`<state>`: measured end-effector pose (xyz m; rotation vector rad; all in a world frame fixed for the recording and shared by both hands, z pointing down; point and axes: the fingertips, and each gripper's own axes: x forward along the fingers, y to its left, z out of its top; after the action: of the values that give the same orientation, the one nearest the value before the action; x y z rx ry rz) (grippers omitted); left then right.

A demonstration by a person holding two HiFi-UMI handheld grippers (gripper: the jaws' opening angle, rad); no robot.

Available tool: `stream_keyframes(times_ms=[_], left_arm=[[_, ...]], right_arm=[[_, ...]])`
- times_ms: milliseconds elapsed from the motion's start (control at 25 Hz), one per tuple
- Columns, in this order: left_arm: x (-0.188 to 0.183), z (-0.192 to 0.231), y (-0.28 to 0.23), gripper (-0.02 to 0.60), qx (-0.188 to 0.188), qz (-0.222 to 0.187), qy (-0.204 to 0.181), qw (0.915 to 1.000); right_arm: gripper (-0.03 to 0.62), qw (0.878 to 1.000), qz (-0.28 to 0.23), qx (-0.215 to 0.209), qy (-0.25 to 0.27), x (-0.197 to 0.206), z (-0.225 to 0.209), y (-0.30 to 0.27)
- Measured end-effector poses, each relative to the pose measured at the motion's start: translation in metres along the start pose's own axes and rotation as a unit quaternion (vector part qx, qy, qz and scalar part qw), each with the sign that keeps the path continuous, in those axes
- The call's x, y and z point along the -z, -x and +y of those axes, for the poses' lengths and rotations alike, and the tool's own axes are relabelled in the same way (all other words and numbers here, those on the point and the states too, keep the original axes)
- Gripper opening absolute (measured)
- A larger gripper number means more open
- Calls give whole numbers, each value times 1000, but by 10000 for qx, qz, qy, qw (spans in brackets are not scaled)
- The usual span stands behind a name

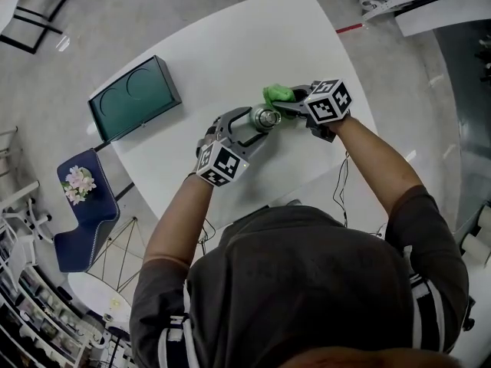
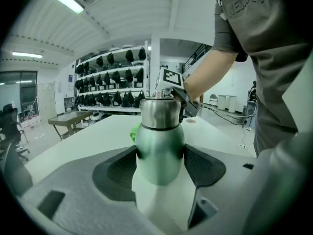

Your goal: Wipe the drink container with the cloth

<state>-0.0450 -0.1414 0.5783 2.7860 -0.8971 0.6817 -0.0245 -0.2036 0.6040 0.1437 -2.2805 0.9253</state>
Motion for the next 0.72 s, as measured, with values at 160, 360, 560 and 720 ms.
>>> stream_keyframes(times_ms=[160,360,560,720], left_arm=[[-2,-2,-1,296,5,-22,-10,10000],[-2,1,-4,296,50,-50,-43,10000],[-3,0,-3,295,42,-94,-57,9999],[-3,0,-2,295,24,-108,-56,9999]], right_arm=[[78,9979,606,151,172,10,-8,-8],[81,9962,-90,-801,-325,-47,6,5],[81,9789,-15,-1873,-816,-68,37,-12],[81,9751,486,-1933,-976,-53,36,-36]])
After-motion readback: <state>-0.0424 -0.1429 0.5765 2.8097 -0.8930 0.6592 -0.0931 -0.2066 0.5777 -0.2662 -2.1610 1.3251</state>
